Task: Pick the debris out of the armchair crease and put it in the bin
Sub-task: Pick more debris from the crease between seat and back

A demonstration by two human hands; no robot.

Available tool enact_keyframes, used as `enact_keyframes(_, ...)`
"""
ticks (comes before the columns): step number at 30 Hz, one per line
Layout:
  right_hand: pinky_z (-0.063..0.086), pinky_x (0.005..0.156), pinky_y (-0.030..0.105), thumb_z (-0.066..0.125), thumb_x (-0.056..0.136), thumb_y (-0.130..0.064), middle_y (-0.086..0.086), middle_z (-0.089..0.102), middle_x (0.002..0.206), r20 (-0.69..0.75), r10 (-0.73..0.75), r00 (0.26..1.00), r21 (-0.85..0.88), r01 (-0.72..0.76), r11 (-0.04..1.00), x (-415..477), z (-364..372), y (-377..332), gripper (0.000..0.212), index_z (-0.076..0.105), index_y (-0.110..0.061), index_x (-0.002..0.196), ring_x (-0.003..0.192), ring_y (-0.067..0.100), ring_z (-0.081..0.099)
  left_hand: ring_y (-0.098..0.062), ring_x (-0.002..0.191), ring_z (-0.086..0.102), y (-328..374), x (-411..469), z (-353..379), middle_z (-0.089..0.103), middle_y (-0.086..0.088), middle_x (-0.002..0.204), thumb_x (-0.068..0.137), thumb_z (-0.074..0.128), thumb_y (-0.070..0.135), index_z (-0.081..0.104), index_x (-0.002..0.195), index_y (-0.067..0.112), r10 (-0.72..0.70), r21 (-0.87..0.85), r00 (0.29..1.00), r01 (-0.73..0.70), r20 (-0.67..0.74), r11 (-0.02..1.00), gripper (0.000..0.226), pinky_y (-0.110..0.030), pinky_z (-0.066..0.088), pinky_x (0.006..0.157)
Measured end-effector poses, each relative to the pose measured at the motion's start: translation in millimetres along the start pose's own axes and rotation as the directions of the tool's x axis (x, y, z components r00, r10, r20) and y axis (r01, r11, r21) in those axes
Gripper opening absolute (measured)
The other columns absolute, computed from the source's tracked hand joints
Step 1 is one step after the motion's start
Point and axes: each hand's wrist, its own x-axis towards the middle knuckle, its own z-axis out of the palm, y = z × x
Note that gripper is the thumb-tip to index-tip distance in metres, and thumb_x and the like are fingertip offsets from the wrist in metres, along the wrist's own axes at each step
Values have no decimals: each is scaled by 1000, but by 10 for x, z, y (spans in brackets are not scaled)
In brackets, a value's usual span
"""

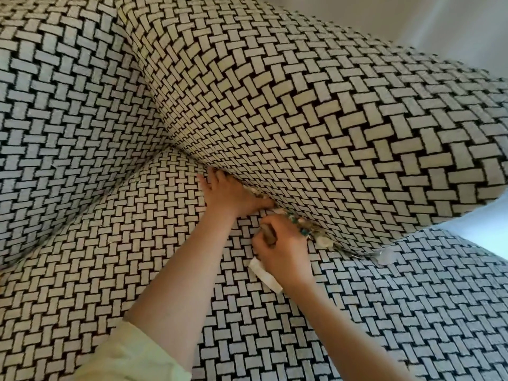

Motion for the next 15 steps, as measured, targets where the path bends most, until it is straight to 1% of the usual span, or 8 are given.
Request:
enact_keyframes(3,39,54,28,45,73,-23,0,49,65,-10,40,999,-5,-41,999,2,6,-9,18,54,-7,72,59,18,47,-32,143,-4,-44,44,-3,5,-17,155,59,52,82,6,148,7,7,16,1000,-6,-18,1000,125,-52,-10,113)
enact_keyframes(6,38,53,29,45,72,-23,-4,42,62,-25,54,998,-2,-54,999,6,12,-15,16,52,-9,70,56,15,42,-32,143,0,-76,57,25,11,-16,154,58,51,83,18,147,11,30,29,998,-28,-56,999,119,-52,-10,112)
enact_keyframes(9,37,50,27,45,73,-23,-6,39,61,-36,76,996,-4,-76,997,18,25,-23,15,50,-10,69,55,14,39,-33,143,0,-93,80,33,11,-16,153,59,50,83,27,146,17,43,44,998,-40,-54,998,112,-53,-11,111)
enact_keyframes(12,38,52,28,44,73,-24,-3,42,61,-32,103,994,1,-103,995,23,45,-21,16,48,-10,68,56,15,40,-32,143,-1,-111,92,34,10,-15,154,59,51,82,32,144,21,52,25,998,-51,-45,998,106,-53,-12,111)
enact_keyframes(15,38,53,30,44,73,-24,1,45,60,-41,100,994,6,-100,995,18,50,-21,16,48,-9,68,56,16,40,-31,143,-2,-128,78,33,12,-14,153,59,52,82,40,139,25,56,4,997,-56,-53,998,99,-51,-13,111)
